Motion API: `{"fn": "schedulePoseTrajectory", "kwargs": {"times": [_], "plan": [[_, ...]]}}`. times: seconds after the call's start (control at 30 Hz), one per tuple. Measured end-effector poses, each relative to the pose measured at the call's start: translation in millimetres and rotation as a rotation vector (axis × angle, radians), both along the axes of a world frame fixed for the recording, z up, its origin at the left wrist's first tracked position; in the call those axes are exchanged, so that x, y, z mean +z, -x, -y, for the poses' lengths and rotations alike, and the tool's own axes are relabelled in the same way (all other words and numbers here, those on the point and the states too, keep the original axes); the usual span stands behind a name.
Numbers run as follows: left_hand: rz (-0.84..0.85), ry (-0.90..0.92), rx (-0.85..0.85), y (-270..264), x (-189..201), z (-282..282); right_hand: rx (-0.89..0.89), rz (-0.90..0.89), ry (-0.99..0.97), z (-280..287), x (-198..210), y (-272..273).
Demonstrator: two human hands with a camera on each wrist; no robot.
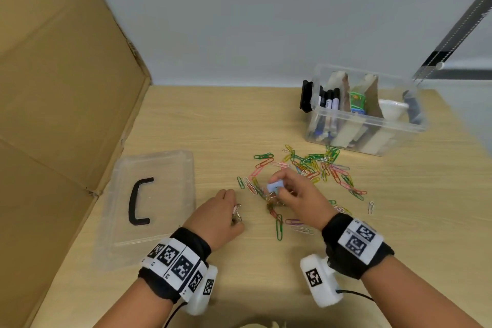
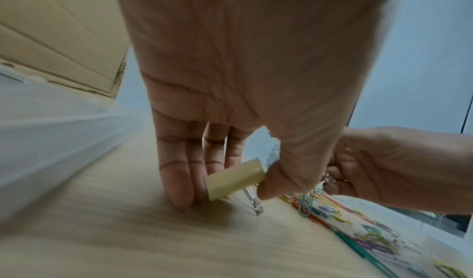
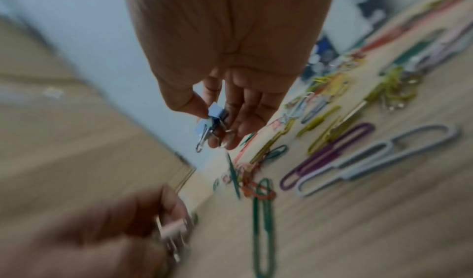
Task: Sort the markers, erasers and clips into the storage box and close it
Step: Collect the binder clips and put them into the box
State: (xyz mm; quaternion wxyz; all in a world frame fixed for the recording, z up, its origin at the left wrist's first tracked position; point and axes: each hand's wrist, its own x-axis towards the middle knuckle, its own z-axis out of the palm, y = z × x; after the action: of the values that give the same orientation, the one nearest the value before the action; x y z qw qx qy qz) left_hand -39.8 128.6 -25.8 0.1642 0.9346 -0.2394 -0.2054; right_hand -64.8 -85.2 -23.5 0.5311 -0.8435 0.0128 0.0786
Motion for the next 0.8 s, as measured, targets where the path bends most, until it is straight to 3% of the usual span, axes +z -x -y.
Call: {"fn": "schedulePoseTrajectory", "kwargs": {"times": [0.2,0.37,0.5,0.63,0.8], "plan": [[0.091,-0.078,-0.010,-1.3,0.5,10.4,-0.335,-0.308,-0.738,16.1,5.8,1.4],[0.101,-0.129,-0.005,-7.8,2.8,16.7,-0.495,-0.418,-1.099,23.9,10.8,1.9],[0.079,-0.055,0.026,-13.9,-1.1,15.1,-0.473,-0.392,-1.116,39.4,30.0,-5.2],[0.075,0.061,0.072,-18.8,-2.8,10.4,-0.457,-0.198,-0.938,85.9,78.7,-20.3],[0.120,0.176,0.096,-23.0,2.6,12.7,-0.701,0.047,-0.675,166.1,120.1,-66.6]]}}
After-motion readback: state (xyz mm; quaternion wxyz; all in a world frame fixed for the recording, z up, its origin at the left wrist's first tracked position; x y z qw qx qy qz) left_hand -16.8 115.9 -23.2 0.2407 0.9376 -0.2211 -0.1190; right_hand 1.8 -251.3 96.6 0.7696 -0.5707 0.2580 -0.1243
